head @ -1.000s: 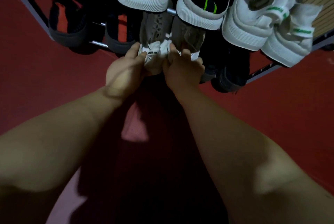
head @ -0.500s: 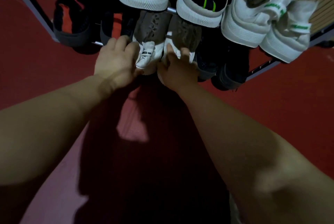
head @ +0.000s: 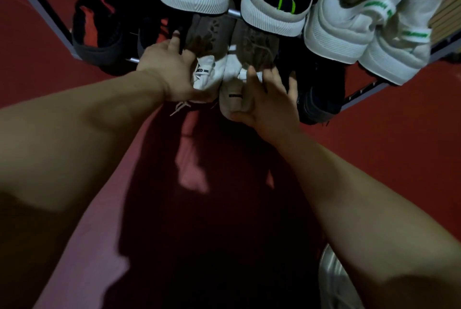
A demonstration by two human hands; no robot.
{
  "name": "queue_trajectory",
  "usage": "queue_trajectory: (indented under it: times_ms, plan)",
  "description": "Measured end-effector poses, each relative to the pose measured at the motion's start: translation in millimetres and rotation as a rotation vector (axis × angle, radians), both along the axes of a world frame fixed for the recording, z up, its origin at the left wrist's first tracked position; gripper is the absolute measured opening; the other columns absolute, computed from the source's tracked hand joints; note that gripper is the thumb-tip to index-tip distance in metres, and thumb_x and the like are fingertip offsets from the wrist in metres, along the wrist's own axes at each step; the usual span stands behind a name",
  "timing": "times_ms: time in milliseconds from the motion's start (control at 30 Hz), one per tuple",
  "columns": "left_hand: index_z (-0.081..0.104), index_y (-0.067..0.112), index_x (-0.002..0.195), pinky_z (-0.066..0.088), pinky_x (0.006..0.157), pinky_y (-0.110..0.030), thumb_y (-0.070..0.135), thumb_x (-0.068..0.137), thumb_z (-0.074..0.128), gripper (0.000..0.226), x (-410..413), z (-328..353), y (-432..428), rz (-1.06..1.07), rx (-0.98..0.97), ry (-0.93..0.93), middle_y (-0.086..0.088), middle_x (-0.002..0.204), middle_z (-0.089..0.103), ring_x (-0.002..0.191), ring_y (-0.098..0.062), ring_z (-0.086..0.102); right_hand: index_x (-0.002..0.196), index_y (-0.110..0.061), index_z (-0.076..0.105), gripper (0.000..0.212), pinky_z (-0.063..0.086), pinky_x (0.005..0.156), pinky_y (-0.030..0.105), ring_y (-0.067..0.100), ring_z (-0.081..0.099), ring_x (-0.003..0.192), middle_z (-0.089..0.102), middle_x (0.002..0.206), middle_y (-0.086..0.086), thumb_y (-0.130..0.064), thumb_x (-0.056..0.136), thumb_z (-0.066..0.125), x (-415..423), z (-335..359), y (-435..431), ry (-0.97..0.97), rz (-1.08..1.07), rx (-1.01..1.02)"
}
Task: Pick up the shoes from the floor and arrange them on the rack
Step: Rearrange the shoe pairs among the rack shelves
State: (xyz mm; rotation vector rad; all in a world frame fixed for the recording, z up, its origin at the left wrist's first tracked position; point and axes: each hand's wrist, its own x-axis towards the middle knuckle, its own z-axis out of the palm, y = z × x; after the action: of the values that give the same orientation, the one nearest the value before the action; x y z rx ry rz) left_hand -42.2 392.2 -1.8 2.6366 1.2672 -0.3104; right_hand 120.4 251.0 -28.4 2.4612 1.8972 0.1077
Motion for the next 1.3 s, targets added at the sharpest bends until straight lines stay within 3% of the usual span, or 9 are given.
queue_trajectory:
  times_ms: [233, 367, 433, 533, 667, 767, 900, 1133, 1300]
  plan:
    - [0.032, 0.007, 0.142, 0.035, 0.103, -0.038, 0.084, 0.056, 0.053, 0.117, 6, 0, -3, 0.039, 0.050, 0.007, -0.016, 0.156, 0.016, 0.139, -0.030, 0.030, 0.149, -0.020, 0.023, 0.092, -0.002, 0.112, 0.056, 0.022, 0.009, 0.146, 0.028, 0.152, 0.009, -0.070, 0.074, 0.045, 9, 1, 2, 0.030, -0.038, -0.053]
    - [0.021, 0.007, 0.147, 0.024, 0.111, -0.037, 0.082, 0.063, 0.050, 0.117, 4, -4, -5, 0.028, 0.052, 0.028, -0.017, 0.158, 0.008, 0.142, -0.029, 0.020, 0.150, -0.026, 0.019, 0.090, -0.003, 0.113, 0.056, 0.026, 0.004, 0.147, 0.015, 0.157, 0.011, -0.074, 0.075, 0.031, 0, -6, -4, 0.039, -0.085, -0.054]
    - [0.014, 0.009, 0.149, 0.008, 0.116, -0.039, 0.081, 0.067, 0.048, 0.115, 2, -10, -8, 0.011, 0.056, 0.031, -0.018, 0.158, 0.001, 0.145, -0.030, 0.008, 0.147, -0.025, 0.030, 0.088, 0.004, 0.112, 0.058, 0.034, 0.013, 0.145, 0.024, 0.154, 0.015, -0.074, 0.075, 0.024, -2, -10, -9, 0.000, -0.080, 0.016]
    - [0.017, 0.013, 0.148, -0.006, 0.116, -0.043, 0.064, 0.080, 0.048, 0.090, 0, -18, -12, -0.074, 0.057, -0.107, -0.018, 0.157, 0.005, 0.146, -0.031, -0.002, 0.142, -0.018, 0.041, 0.078, 0.016, 0.110, 0.059, 0.042, 0.027, 0.139, 0.040, 0.144, 0.022, -0.066, 0.081, 0.032, -1, -14, -10, -0.075, -0.001, 0.113]
    - [0.009, 0.011, 0.150, -0.002, 0.117, -0.043, 0.048, 0.090, 0.042, 0.078, 3, -21, -19, -0.184, 0.017, -0.140, -0.016, 0.152, 0.024, 0.142, -0.034, 0.013, 0.149, -0.018, 0.024, 0.082, 0.007, 0.115, 0.051, 0.044, 0.026, 0.137, 0.036, 0.142, 0.027, -0.064, 0.081, 0.021, 1, -8, -1, -0.096, 0.062, -0.017]
    - [0.008, 0.015, 0.151, 0.001, 0.116, -0.042, 0.053, 0.092, 0.032, 0.074, 8, -20, -18, -0.191, -0.015, -0.047, -0.012, 0.151, 0.027, 0.140, -0.037, 0.015, 0.147, -0.020, 0.030, 0.086, 0.004, 0.116, 0.049, 0.042, 0.032, 0.133, 0.039, 0.139, 0.025, -0.065, 0.075, 0.016, 5, -5, 5, -0.124, 0.096, -0.097]
    - [0.011, 0.015, 0.150, 0.004, 0.117, -0.039, 0.065, 0.088, 0.026, 0.081, 10, -13, -11, -0.176, -0.082, 0.001, -0.009, 0.154, 0.025, 0.142, -0.032, 0.015, 0.146, -0.023, 0.031, 0.077, -0.001, 0.117, 0.047, 0.041, 0.033, 0.132, 0.042, 0.136, 0.022, -0.065, 0.081, 0.035, 10, 1, 10, -0.167, 0.129, -0.125]
    - [0.007, 0.017, 0.151, 0.005, 0.116, -0.038, 0.060, 0.089, 0.037, 0.081, 11, -15, -11, -0.164, -0.074, 0.005, -0.012, 0.153, 0.024, 0.142, -0.034, 0.015, 0.140, -0.019, 0.044, 0.068, 0.026, 0.110, 0.052, 0.044, 0.053, 0.113, 0.052, 0.124, 0.028, -0.054, 0.083, 0.032, 12, -17, 8, -0.149, 0.156, 0.015]
    - [0.006, 0.024, 0.151, 0.005, 0.116, -0.040, 0.056, 0.090, 0.043, 0.078, 15, -10, -13, -0.144, -0.119, -0.042, -0.014, 0.153, 0.025, 0.141, -0.035, 0.013, 0.127, -0.027, 0.059, 0.061, 0.053, 0.071, 0.035, 0.031, 0.066, 0.079, 0.065, 0.107, 0.020, -0.056, 0.079, 0.035, 14, -19, 7, -0.222, 0.150, 0.095]
